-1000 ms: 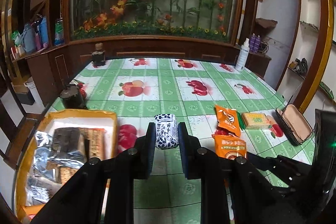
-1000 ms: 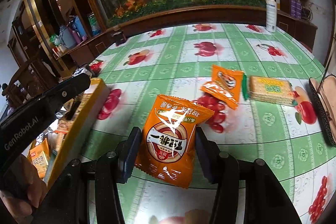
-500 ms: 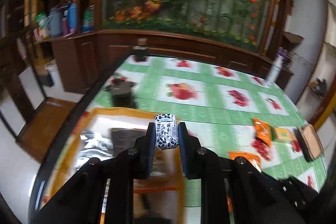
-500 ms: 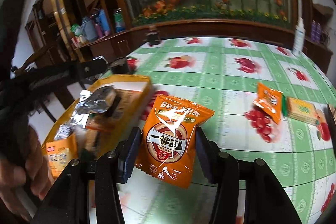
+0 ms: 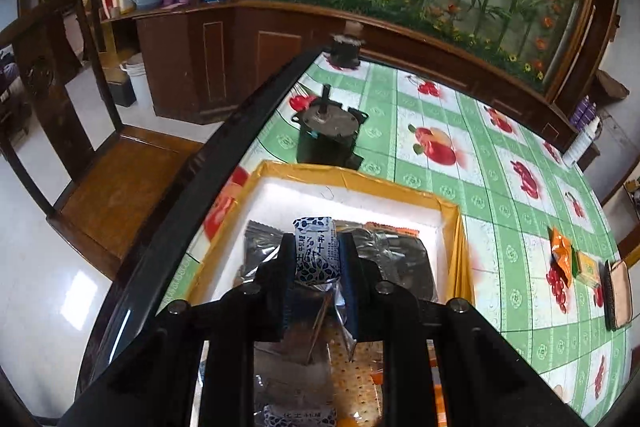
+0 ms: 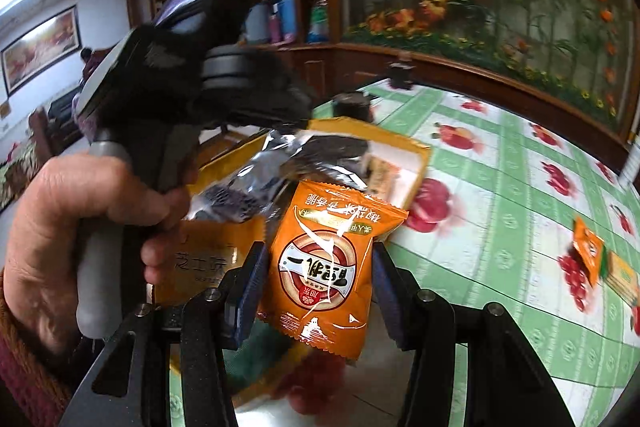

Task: Organize snacks
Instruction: 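Carry both packs into the white tray and open both grippers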

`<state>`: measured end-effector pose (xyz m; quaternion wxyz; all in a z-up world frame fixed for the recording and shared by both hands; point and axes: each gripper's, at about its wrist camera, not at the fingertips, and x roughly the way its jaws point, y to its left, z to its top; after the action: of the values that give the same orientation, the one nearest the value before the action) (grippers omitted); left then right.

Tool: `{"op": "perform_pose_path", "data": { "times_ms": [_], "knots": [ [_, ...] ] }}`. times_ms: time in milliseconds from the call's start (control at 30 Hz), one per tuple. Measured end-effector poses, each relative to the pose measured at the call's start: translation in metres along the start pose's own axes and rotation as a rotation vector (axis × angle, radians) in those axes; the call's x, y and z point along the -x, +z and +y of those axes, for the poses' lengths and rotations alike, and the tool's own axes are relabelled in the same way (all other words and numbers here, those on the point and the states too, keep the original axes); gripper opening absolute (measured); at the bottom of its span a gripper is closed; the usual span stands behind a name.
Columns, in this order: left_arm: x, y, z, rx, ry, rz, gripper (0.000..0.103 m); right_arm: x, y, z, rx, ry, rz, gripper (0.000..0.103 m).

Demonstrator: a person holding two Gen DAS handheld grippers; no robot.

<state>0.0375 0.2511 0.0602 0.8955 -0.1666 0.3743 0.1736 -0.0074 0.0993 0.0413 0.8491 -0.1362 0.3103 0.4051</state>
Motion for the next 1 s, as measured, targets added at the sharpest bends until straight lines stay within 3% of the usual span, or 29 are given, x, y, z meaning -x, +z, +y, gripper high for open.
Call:
{"op": "perform_pose_path", "data": {
  "times_ms": [233, 333, 400, 467, 567, 800, 1000],
  "knots": [
    [-0.006, -0.001, 0.000, -0.004, 0.005, 0.024, 0.020, -0.017, -0.001, 0.013, 0.009, 0.051, 0.038, 0.057],
    [-0.007, -0.002, 0.000, -0.002, 0.007, 0.030, 0.021, -0.018, -0.003, 0.018, 0.031, 0.035, 0.031, 0.058],
    [-0.007, -0.002, 0.000, 0.000, 0.008, 0.030, 0.025, -0.017, -0.004, 0.019, 0.024, 0.037, 0.028, 0.059],
    [-0.007, -0.002, -0.001, -0.001, 0.008, 0.027, 0.043, -0.017, -0.005, 0.016, 0.013, 0.053, 0.038, 0.061],
    [-0.006, -0.001, 0.000, -0.005, 0.012, 0.019, 0.053, -0.018, -0.005, 0.015, 0.015, 0.053, 0.048, 0.062],
    [0.004, 0.003, 0.006, 0.055, -0.045, -0.022, 0.056, 0.001, -0.002, 0.010, 0.027, 0.053, -0.012, 0.067],
    [0.016, 0.004, 0.001, 0.068, -0.087, -0.084, 0.056, 0.020, 0.003, -0.010, -0.040, 0.084, -0.052, 0.067]
  ]
}}
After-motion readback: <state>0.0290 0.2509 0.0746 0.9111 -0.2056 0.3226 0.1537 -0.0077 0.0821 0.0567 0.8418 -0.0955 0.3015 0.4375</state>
